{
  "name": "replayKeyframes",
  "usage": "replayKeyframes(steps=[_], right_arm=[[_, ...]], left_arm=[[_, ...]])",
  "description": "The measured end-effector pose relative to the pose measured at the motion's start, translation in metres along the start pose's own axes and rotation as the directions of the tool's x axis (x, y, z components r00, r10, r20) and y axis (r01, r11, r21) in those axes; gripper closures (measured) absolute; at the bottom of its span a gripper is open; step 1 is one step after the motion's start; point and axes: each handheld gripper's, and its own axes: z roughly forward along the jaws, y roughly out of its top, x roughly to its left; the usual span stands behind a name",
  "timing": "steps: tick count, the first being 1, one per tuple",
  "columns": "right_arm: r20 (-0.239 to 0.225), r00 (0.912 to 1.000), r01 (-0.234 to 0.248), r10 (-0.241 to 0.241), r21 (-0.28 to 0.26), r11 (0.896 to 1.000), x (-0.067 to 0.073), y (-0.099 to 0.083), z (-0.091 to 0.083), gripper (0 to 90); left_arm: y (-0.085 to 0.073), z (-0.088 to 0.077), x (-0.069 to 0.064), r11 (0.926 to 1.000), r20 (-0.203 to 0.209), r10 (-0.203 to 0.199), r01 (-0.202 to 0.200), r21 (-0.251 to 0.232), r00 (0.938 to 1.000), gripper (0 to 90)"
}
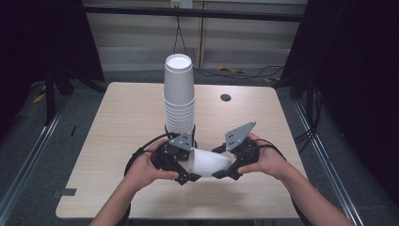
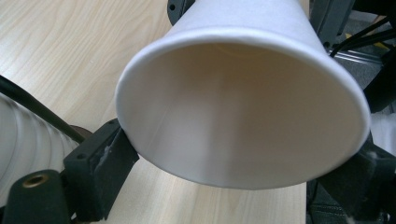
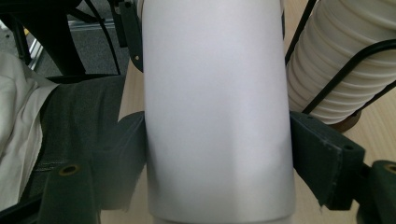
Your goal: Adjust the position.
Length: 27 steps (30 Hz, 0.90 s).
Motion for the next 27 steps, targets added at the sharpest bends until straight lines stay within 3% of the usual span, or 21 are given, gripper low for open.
replayKeyframes(steps=[12,21,27], right_arm=[[0.002,0.9989,-0.047,0.047,0.012,0.999,0.000,-0.001,0.002,15.5],[0.002,0.9985,-0.054,0.054,0.048,0.997,0.001,0.000,0.000,14.7],[0.012,0.9975,-0.070,0.069,0.058,0.996,0.000,0.001,-0.001,14.6]], left_arm=[[0.003,-0.001,-0.003,0.9998,0.002,0.004,-0.004,0.020,1.0000,12.0],[0.006,0.000,-0.002,0.9978,-0.017,0.010,-0.009,0.066,0.9998,12.0],[0.010,0.000,-0.005,0.9923,-0.041,0.030,-0.025,0.122,0.9987,11.8]])
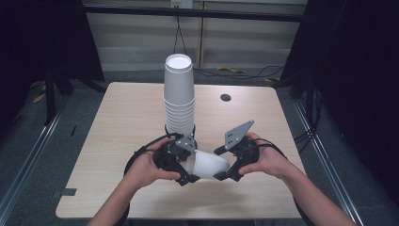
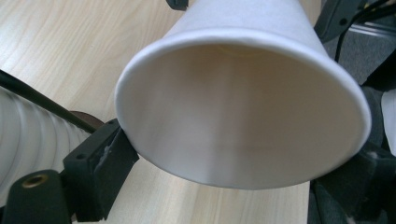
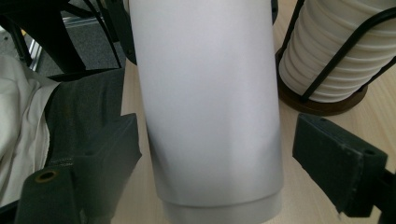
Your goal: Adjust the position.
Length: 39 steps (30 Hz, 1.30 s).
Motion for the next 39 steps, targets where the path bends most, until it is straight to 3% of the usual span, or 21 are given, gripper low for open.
replayKeyframes(steps=[14,30,39], right_arm=[[0.000,1.0000,-0.001,0.001,0.035,0.999,0.005,0.008,0.004,14.2],[0.006,1.0000,0.004,-0.005,0.087,0.996,0.006,0.014,0.014,14.2],[0.007,1.0000,0.005,-0.006,0.102,0.995,0.006,0.015,0.018,14.6]], left_arm=[[0.007,0.002,-0.001,0.9975,-0.020,0.018,-0.017,0.069,0.9996,11.6],[0.011,0.008,-0.004,0.9942,-0.027,0.035,-0.032,0.103,0.9990,11.4],[0.013,0.007,-0.005,0.9948,-0.023,0.039,-0.037,0.094,0.9990,11.2]])
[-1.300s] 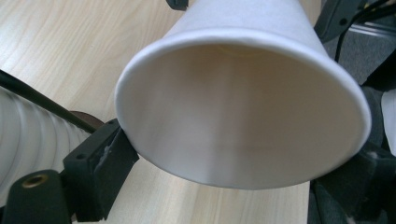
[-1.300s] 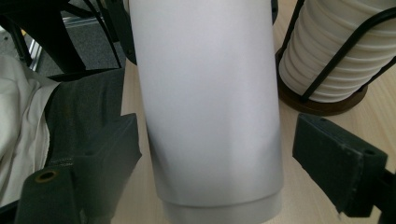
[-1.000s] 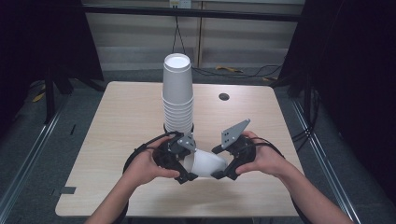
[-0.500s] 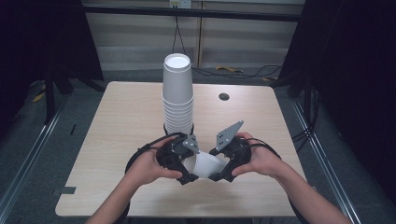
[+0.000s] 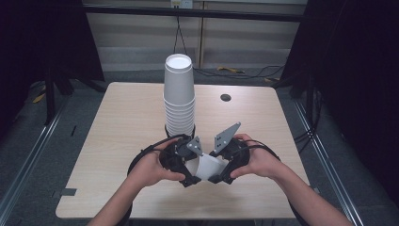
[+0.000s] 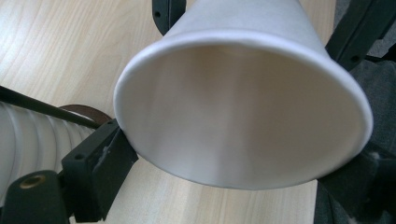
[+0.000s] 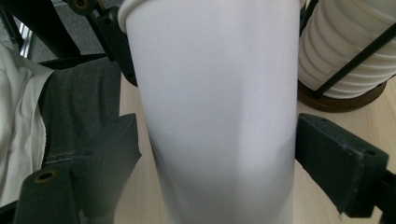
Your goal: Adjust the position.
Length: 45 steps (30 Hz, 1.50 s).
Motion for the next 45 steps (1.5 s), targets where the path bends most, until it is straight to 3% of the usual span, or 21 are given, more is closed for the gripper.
replayKeyframes(steps=[7,9,16,25,42,45], right_arm=[[-0.008,1.0000,0.002,-0.002,0.025,1.000,-0.001,-0.004,0.008,15.3],[-0.005,1.0000,0.005,-0.005,0.014,1.000,-0.001,-0.004,0.009,19.7],[0.002,0.9998,0.021,-0.021,0.016,1.000,0.000,-0.005,0.009,21.4],[0.009,0.9991,0.041,-0.041,0.003,0.999,0.000,-0.007,0.007,21.4],[0.007,0.9989,0.047,-0.047,-0.041,0.998,-0.001,-0.011,0.002,22.0],[0.007,0.9988,0.049,-0.049,-0.039,0.998,-0.001,-0.012,0.003,22.0]], left_arm=[[0.002,-0.001,-0.002,0.9999,0.009,-0.006,0.006,-0.016,0.9999,11.2],[0.002,-0.001,-0.002,0.9998,0.005,-0.006,0.006,-0.018,1.0000,11.2],[0.001,-0.001,-0.001,0.9998,0.010,-0.005,0.006,-0.020,0.9999,11.1],[0.000,0.000,-0.001,0.9985,-0.002,0.023,-0.023,-0.049,0.9997,9.3],[-0.004,-0.004,0.000,0.9929,0.019,0.012,-0.010,-0.119,0.9997,9.5],[-0.004,-0.002,0.000,0.9936,0.015,0.012,-0.011,-0.113,0.9998,9.5]])
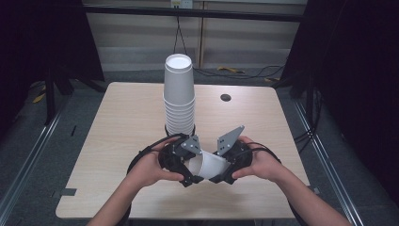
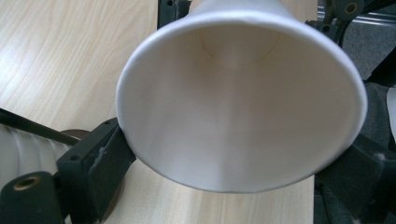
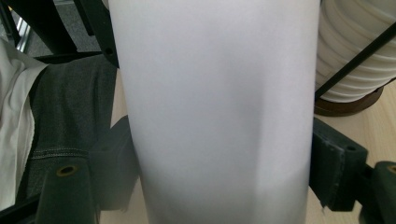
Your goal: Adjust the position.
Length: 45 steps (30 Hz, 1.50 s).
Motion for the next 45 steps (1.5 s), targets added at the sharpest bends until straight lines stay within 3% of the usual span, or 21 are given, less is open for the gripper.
replayKeyframes(steps=[9,17,45], right_arm=[[-0.006,1.0000,0.006,-0.006,-0.009,1.000,-0.0003,-0.0020,-0.0007,22.4],[0.001,0.9998,0.022,-0.022,-0.002,1.000,0.0008,-0.0019,-0.0021,22.6],[-0.011,0.9992,0.038,-0.038,-0.011,0.999,0.0003,-0.0066,-0.0037,22.8]], left_arm=[[-0.0021,-0.0009,0.0018,0.9998,0.030,-0.001,0.002,-0.020,0.9996,9.6],[-0.0008,-0.0015,0.0012,0.9997,0.025,0.023,-0.023,-0.009,0.9994,9.6],[-0.0038,-0.0032,0.0025,0.9993,0.052,0.026,-0.024,-0.029,0.9983,9.7]])
